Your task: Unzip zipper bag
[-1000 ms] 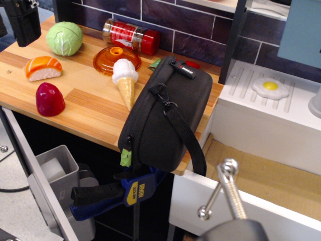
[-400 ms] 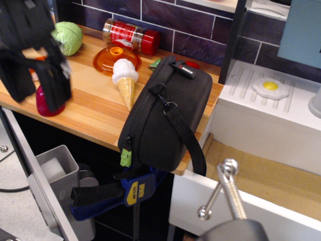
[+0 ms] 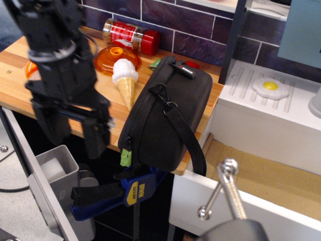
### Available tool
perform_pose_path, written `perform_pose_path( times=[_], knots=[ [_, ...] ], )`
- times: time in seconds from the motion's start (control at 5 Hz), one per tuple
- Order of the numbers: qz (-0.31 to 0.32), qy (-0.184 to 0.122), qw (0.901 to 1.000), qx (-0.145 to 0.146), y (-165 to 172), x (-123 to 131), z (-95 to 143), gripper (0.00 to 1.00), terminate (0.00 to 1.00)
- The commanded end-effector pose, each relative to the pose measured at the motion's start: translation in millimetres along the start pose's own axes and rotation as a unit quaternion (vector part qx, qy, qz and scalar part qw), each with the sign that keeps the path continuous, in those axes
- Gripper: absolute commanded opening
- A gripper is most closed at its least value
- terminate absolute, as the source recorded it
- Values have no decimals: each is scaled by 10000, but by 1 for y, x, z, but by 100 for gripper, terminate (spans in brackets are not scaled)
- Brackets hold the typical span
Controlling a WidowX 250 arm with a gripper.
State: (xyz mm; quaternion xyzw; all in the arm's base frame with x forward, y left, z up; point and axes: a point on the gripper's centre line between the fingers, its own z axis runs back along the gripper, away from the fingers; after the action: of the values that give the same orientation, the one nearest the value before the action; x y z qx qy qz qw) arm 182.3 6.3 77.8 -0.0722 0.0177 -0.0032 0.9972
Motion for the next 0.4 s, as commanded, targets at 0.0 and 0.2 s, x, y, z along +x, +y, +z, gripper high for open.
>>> perform_pose_path(
  times=[0.0, 0.2],
  knots=[
    [199, -67, 9997, 97, -24, 9, -20, 100, 0],
    [176, -178, 9995, 165, -32, 14, -26, 100, 0]
  ],
)
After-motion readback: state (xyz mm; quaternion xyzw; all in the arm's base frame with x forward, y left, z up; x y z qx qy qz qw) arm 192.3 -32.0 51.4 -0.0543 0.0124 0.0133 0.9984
